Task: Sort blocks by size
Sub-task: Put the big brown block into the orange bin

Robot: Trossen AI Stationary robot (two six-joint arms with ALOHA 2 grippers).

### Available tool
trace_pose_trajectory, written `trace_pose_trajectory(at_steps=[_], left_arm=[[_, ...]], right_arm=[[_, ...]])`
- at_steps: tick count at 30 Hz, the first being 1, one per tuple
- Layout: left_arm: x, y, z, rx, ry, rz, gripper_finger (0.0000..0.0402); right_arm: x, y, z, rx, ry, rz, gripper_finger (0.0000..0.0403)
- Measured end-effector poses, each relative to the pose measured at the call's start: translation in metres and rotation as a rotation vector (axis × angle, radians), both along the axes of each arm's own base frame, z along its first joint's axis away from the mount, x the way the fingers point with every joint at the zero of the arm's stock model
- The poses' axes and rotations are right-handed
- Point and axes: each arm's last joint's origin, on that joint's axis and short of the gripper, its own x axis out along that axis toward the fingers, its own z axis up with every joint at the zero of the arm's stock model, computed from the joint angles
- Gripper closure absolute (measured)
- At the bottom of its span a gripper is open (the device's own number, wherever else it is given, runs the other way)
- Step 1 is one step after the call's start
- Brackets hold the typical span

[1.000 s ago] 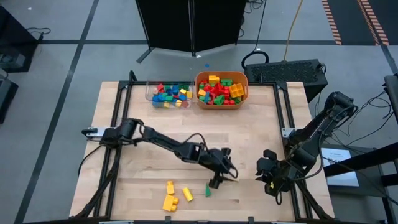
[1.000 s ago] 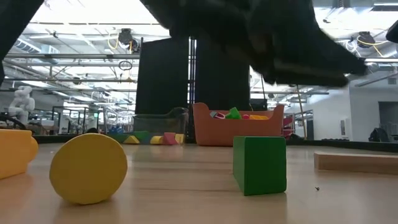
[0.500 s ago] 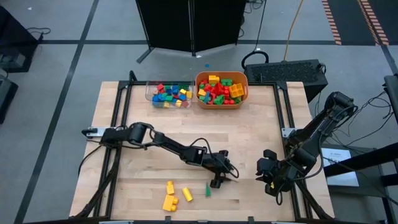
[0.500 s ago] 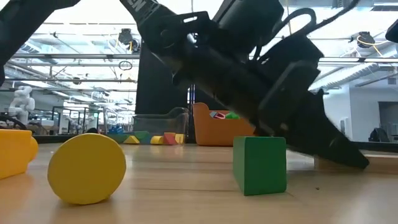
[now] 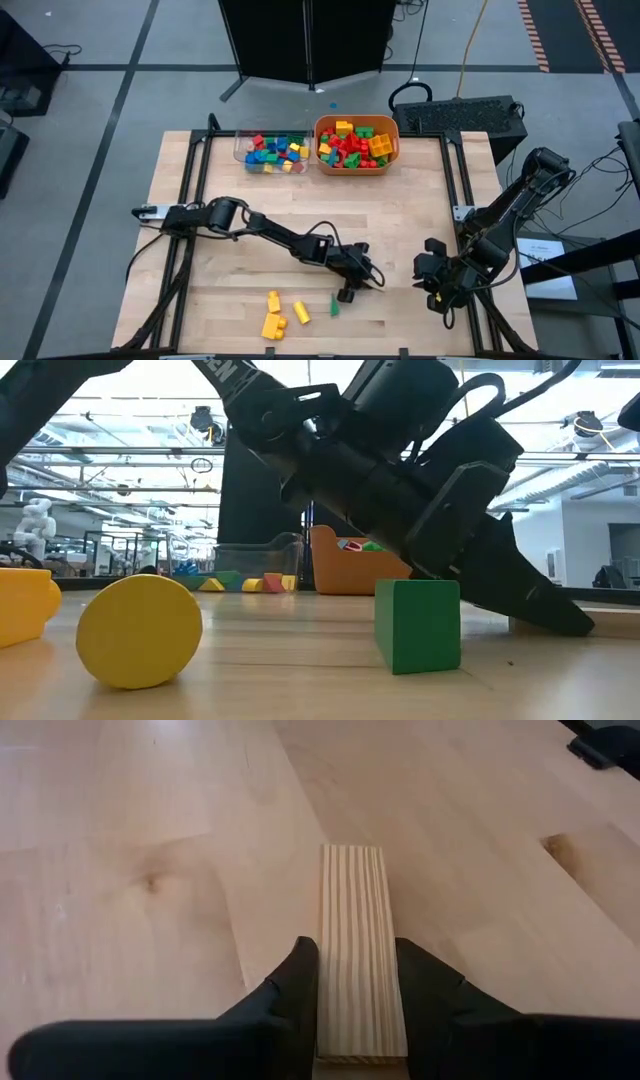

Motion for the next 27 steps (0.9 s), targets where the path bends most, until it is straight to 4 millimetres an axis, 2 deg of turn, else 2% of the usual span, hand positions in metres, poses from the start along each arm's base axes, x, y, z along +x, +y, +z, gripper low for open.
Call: trace_pose_trajectory(at_steps=[6, 11, 15, 18, 21, 23, 27], left_arm=[[0.004, 0.005, 0.017, 0.021, 0.001, 0.039, 0.0312], [0.007, 0.037, 0.06, 0.043, -0.013, 0.139, 0.0312], [0.005, 0.076, 0.108, 0.044, -0.097, 0.24, 0.0312], [-0.001, 0.11, 0.142, 0.096, -0.165, 0.38, 0.0312], [-0.011, 0.153, 0.171, 0.174, -0.226, 0.545, 0.0312], [-0.018, 0.183, 0.18, 0.224, -0.234, 0.631, 0.0312], [-0.032, 0.236, 0.176, 0.262, -0.167, 0.776, 0.0312]], right_arm=[[-0.002, -0.003, -0.002, -0.012, 0.033, -0.037, 0.0323], [-0.002, -0.003, -0.002, -0.021, 0.022, -0.051, 0.0323], [-0.001, -0.004, -0.001, -0.048, -0.012, -0.074, 0.0323], [-0.001, -0.005, -0.001, -0.064, -0.027, -0.084, 0.0323], [-0.001, -0.006, -0.001, -0.077, -0.037, -0.089, 0.0323], [-0.001, -0.006, -0.001, -0.082, -0.033, -0.089, 0.0323], [-0.001, -0.006, -0.001, -0.079, -0.032, -0.087, 0.0323]])
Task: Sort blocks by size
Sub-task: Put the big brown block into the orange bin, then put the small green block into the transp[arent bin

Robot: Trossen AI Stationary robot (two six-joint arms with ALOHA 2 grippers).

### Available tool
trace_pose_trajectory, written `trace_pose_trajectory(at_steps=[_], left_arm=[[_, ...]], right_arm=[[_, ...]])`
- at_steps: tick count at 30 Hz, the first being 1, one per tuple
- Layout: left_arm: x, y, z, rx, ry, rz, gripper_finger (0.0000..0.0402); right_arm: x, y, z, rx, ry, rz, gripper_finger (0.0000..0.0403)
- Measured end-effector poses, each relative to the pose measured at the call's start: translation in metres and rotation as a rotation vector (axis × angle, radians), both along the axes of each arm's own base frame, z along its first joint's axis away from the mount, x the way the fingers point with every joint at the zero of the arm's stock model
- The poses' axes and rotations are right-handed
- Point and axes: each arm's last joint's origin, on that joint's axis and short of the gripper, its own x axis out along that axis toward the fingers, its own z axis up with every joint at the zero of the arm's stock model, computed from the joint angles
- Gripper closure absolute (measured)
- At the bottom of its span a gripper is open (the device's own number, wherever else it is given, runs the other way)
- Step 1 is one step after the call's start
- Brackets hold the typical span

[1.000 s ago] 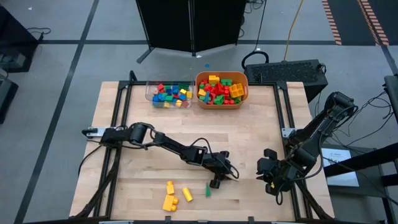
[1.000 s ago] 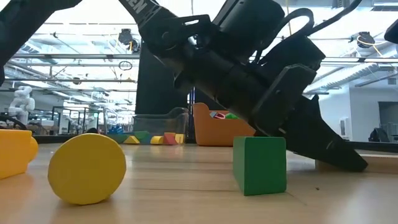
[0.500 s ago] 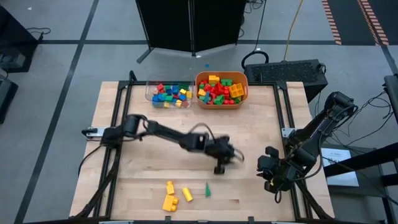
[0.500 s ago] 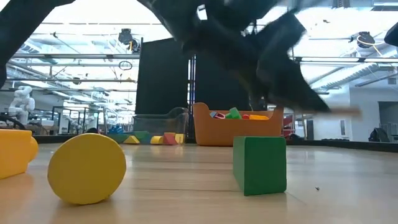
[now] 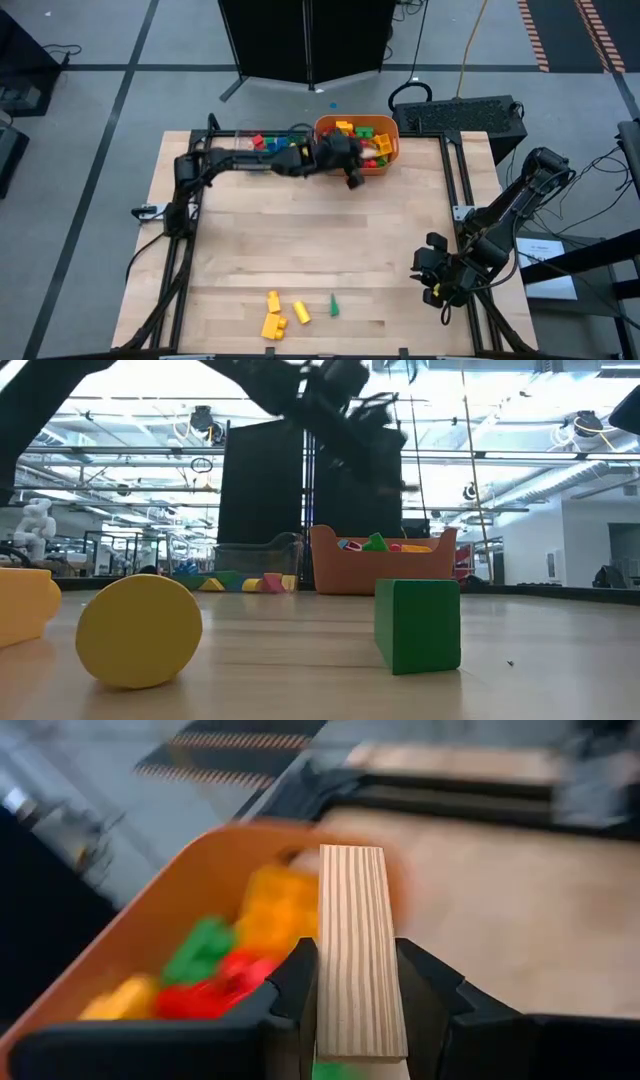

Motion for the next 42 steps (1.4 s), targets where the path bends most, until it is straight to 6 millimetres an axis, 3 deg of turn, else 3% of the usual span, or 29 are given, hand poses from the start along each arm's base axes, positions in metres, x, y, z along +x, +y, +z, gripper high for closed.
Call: trace_pose_trajectory(at_steps=[4, 7, 9, 13, 19, 26, 32, 36, 42], left_arm=[[-0.017, 0.041, -0.011, -0.067, 0.075, 0.127, 0.0312], [-0.025, 0.058, -0.015, -0.096, 0.097, 0.18, 0.031], [-0.026, 0.063, -0.013, -0.105, 0.074, 0.168, 0.0276], [-0.027, 0.064, -0.01, -0.109, 0.065, 0.146, 0.017], [-0.027, 0.048, -0.009, -0.089, 0.156, -0.017, 0.0063], [-0.044, -0.001, 0.022, -0.157, 0.249, -0.353, 0.0045], [-0.056, -0.072, 0.06, -0.145, 0.203, -0.692, 0.0044], [-0.056, -0.122, 0.048, -0.054, 0.31, -0.913, 0.0044], [-0.041, -0.174, 0.005, 0.019, 0.44, -1.069, 0.0043]], right_arm=[[0.0, 0.0, 0.0, 0.003, 0.001, -0.001, 0.0323], [0.0, 0.0, 0.0, 0.004, 0.001, -0.002, 0.0323], [0.0, 0.0, 0.0, 0.003, 0.002, -0.001, 0.0323], [0.0, 0.0, 0.0, 0.001, 0.003, 0.0, 0.0323], [-0.001, -0.001, -0.001, -0.012, 0.013, 0.001, 0.0323], [-0.001, -0.002, -0.001, -0.019, 0.017, 0.0, 0.0323], [0.0, -0.002, 0.0, -0.037, -0.019, -0.018, 0.0323], [0.0, -0.002, 0.0, -0.041, -0.025, -0.02, 0.0323], [0.001, -0.001, 0.0, -0.021, -0.032, -0.033, 0.0323]])
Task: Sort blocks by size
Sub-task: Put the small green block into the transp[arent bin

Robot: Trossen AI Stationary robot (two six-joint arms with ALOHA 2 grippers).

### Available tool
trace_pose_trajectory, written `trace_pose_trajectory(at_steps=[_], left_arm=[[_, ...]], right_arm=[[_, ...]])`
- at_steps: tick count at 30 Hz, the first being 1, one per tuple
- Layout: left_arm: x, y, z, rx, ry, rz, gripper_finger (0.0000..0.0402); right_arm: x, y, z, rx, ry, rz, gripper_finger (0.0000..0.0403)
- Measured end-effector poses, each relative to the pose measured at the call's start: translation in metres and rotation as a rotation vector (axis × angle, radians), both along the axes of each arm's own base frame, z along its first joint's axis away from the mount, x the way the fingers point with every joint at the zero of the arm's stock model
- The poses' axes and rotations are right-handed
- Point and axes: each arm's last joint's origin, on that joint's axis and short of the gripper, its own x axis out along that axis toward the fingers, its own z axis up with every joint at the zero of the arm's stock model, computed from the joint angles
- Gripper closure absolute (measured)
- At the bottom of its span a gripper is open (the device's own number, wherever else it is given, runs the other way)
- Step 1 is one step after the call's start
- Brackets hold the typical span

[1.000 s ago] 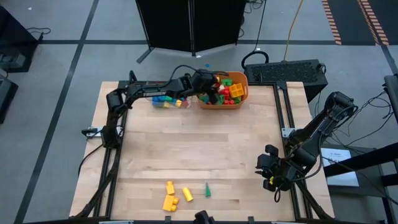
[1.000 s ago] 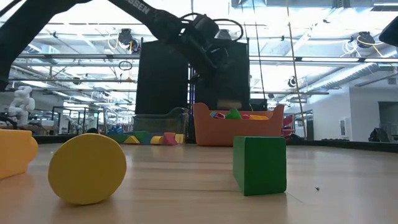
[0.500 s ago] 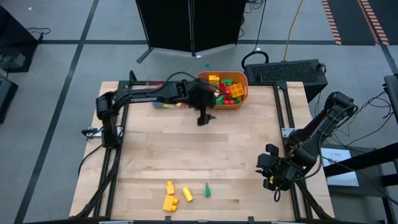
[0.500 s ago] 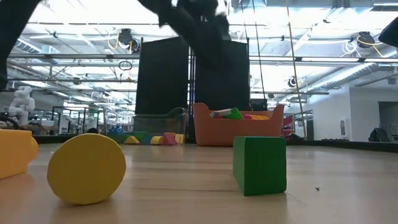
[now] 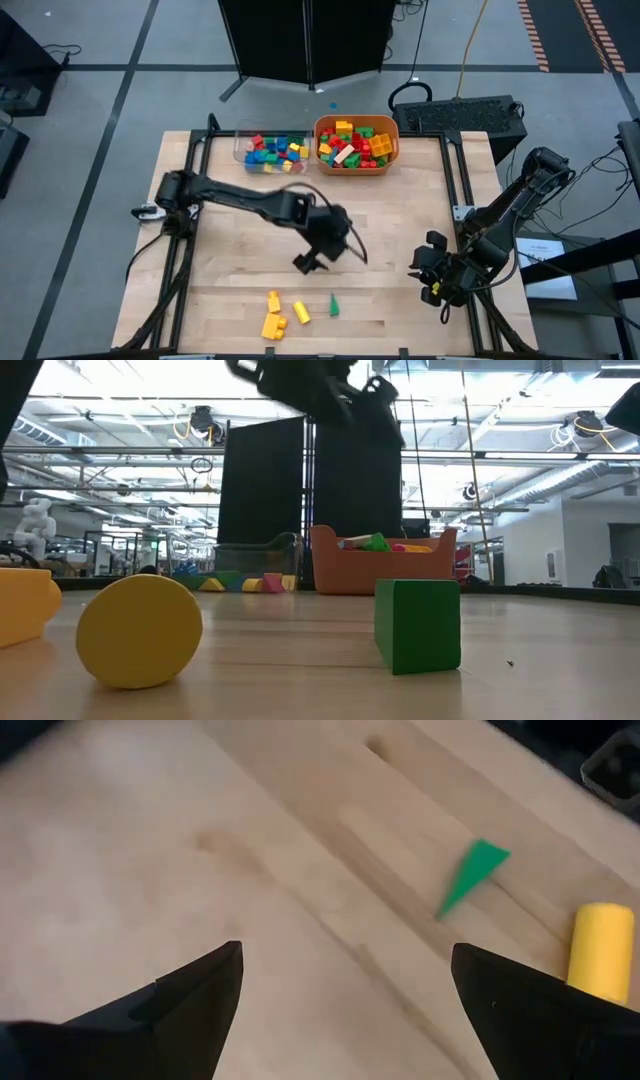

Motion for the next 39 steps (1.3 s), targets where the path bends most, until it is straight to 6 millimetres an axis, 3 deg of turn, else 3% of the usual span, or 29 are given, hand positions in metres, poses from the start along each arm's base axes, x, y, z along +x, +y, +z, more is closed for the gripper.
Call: trace_pose_trajectory(at_steps=[8, 18, 30, 33, 39], left_arm=[[0.013, -0.036, -0.044, 0.017, 0.051, -0.149, 0.0043], [0.017, -0.073, -0.076, 0.056, 0.021, -0.338, 0.0043], [0.03, -0.086, -0.111, 0.021, -0.009, -0.374, 0.0045], [0.03, -0.087, -0.12, 0.014, 0.009, -0.38, 0.0065], [0.033, -0.089, -0.129, -0.001, 0.0, -0.397, 0.0144]], right_arm=[[0.002, 0.003, 0.001, 0.031, -0.014, 0.012, 0.0323], [0.001, 0.003, 0.001, 0.035, -0.002, 0.03, 0.0323], [0.001, 0.003, 0.001, 0.018, -0.001, 0.054, 0.0323], [0.001, 0.003, 0.001, 0.014, 0.0, 0.058, 0.0323], [0.001, 0.002, 0.001, -0.002, 0.005, 0.073, 0.0323]])
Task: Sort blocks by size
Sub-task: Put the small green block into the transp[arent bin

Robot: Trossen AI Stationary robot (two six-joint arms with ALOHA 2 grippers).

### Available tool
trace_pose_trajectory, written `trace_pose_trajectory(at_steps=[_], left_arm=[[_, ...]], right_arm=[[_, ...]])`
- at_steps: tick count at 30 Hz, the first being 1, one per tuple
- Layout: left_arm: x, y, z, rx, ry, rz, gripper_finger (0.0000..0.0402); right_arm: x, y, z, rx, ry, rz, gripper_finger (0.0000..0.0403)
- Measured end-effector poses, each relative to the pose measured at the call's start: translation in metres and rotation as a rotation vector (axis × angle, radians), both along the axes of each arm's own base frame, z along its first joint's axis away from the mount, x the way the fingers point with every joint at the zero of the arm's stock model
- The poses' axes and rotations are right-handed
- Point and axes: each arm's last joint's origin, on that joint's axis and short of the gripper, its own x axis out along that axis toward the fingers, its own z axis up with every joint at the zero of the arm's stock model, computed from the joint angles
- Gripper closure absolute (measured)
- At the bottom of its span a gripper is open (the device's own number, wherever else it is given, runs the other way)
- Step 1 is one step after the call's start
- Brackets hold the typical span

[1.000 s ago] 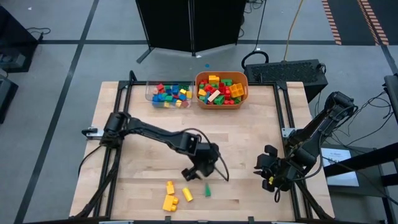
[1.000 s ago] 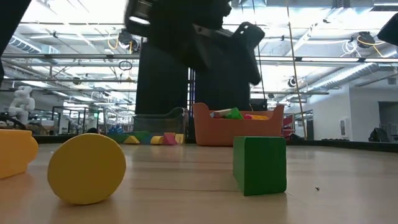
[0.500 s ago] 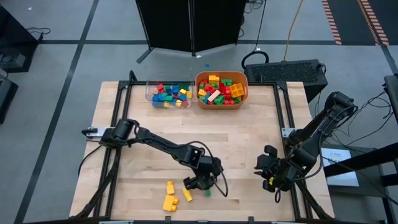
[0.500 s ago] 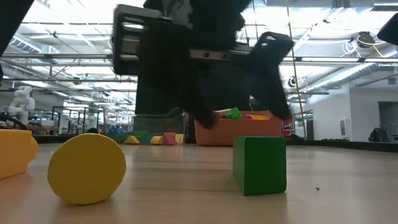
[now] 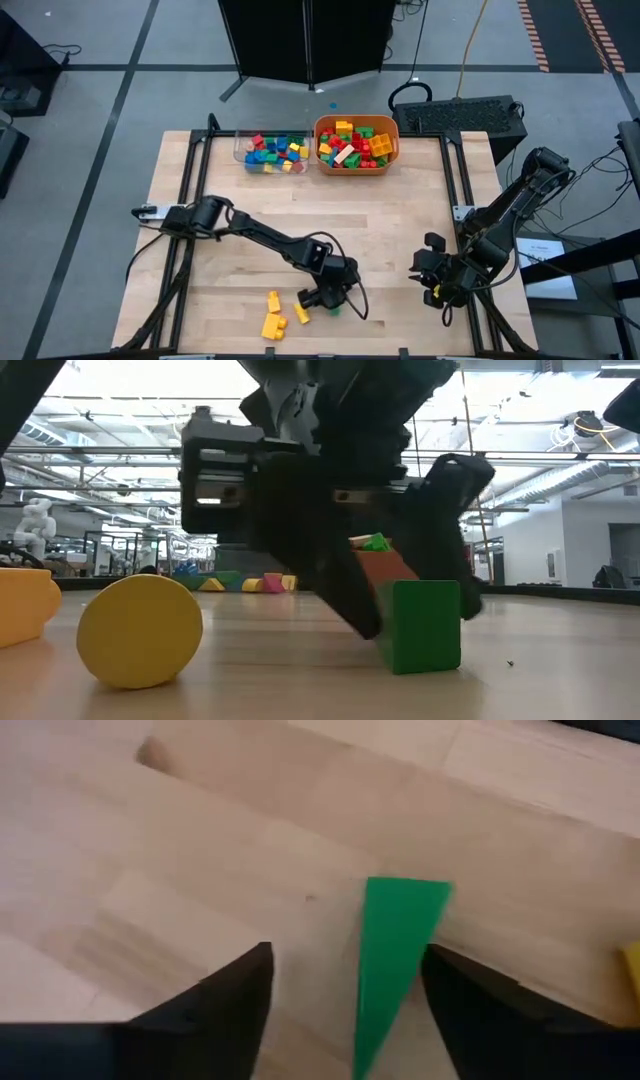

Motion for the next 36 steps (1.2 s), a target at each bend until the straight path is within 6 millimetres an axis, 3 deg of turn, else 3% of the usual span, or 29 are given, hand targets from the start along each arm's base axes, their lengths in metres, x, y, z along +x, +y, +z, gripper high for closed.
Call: trace_pose_trajectory(at_steps=[14, 22, 28, 32, 36], left_arm=[[0.001, -0.003, -0.009, -0.103, 0.049, -0.026, 0.0336], [0.008, 0.024, 0.001, -0.158, 0.155, 0.23, 0.0344], [0.013, 0.066, 0.046, -0.186, 0.115, 0.55, 0.0344], [0.011, 0.112, 0.085, -0.186, 0.027, 0.85, 0.0344], [-0.007, 0.164, 0.131, -0.099, -0.122, 1.151, 0.0344]], right_arm=[[-0.003, -0.003, -0.002, -0.054, 0.03, 0.018, 0.0323], [-0.003, -0.003, -0.002, -0.055, 0.031, 0.018, 0.0323], [-0.002, -0.004, -0.002, -0.067, 0.006, -0.01, 0.0323], [-0.002, -0.005, -0.001, -0.081, -0.016, -0.03, 0.0323], [-0.001, -0.005, -0.001, -0.09, -0.026, -0.037, 0.0323]])
